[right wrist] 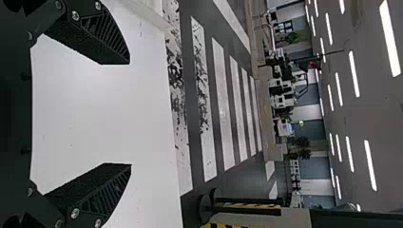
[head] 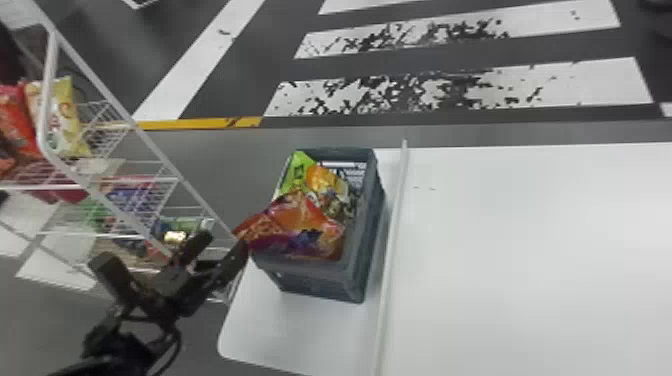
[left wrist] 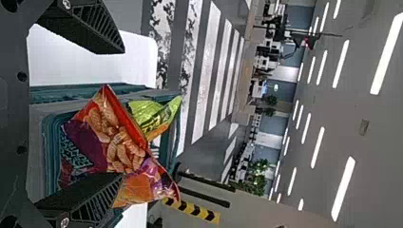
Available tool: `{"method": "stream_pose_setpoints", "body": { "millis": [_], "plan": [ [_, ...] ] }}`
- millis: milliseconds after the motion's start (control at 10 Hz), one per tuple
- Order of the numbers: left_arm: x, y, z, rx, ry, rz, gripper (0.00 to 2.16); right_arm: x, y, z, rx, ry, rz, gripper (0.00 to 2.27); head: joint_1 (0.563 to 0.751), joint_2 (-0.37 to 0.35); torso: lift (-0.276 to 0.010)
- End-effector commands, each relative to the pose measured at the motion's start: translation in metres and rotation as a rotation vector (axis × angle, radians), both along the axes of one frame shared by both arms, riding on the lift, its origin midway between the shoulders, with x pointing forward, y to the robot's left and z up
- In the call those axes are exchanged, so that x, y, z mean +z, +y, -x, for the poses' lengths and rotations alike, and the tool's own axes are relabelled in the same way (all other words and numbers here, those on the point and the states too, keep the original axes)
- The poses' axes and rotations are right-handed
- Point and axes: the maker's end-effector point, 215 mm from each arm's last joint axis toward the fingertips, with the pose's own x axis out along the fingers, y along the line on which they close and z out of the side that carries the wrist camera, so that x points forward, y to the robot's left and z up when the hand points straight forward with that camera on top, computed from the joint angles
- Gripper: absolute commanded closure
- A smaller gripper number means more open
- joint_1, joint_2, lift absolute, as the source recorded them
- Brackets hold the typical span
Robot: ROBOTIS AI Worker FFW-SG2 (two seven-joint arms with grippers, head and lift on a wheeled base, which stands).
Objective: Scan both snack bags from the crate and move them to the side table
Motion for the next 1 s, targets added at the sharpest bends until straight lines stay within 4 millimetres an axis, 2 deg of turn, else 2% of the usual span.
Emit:
{"method": "stream_pose_setpoints", "body": {
  "millis": [0, 400, 500, 900],
  "plan": [
    [-0.008, -0.006, -0.005, -0.006, 0.011, 0.000, 0.07, 0.000, 0.004, 0.000, 0.008, 0.002, -0.007, 0.16, 0.695, 0.350, -0.029],
    [-0.015, 0.003, -0.010, 0.016, 0.020, -0.005, 0.08, 0.001, 0.010, 0.000, 0.031, 0.004, -0.007, 0.16, 0.695, 0.350, -0.029],
    [-0.012, 0.001, -0.012, 0.013, 0.012, 0.001, 0.08, 0.001, 0.010, 0.000, 0.034, 0.002, -0.006, 0.16, 0.695, 0.350, -0.029],
    [-0.022, -0.014, -0.024, -0.004, 0.039, 0.038, 0.09, 0.000, 0.015, 0.001, 0.051, 0.012, -0.007, 0.16, 0.695, 0.350, -0.029]
  ]
}}
